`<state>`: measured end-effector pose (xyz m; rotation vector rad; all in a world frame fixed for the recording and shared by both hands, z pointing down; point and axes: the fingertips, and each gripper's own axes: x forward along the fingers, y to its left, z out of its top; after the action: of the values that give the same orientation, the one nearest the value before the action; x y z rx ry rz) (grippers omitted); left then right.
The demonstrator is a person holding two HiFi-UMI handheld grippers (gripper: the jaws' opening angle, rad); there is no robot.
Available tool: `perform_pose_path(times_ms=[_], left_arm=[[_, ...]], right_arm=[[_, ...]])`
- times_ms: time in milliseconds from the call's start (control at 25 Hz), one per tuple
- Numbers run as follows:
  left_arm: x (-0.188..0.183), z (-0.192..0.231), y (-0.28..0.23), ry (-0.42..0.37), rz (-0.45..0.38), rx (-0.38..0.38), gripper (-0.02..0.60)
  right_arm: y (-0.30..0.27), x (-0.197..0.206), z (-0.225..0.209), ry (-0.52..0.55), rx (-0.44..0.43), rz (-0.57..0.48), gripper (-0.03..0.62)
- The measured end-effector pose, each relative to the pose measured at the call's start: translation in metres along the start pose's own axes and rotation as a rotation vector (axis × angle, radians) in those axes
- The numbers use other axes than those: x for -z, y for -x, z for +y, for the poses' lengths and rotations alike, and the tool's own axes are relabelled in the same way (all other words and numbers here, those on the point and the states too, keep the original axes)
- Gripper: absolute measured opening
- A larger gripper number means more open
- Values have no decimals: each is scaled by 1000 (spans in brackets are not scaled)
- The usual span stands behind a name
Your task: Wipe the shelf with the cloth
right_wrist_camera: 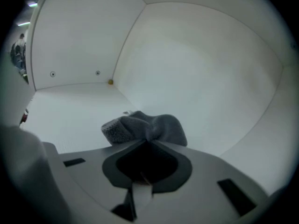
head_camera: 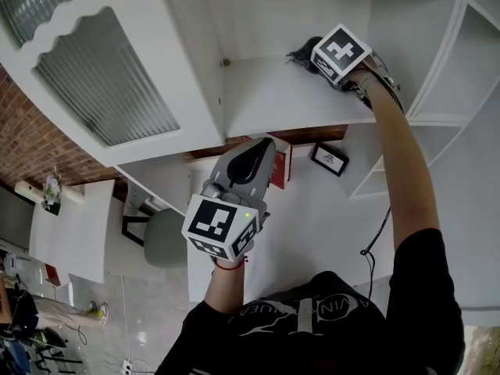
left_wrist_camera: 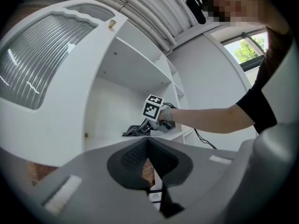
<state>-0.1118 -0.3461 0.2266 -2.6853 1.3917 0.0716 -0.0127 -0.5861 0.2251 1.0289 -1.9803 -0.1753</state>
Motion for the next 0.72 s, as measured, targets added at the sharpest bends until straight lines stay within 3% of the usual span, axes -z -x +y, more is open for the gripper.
perform_pose_path(times_ms=[240,520,600,720], left_arm=[[-5,0,-2,13,-2,24,11],[-2,-1,1,26,-4,33,11],[0,1,4,34,-2,31,11],[1,5,7,39,-2,26,11]], right_arm=[[5,29,-37,-41,109,99,38],[22,60,-51,48,230,261,29],[28,63,-47,45,236,259,27],[35,59,-37,-19,191,169,25]])
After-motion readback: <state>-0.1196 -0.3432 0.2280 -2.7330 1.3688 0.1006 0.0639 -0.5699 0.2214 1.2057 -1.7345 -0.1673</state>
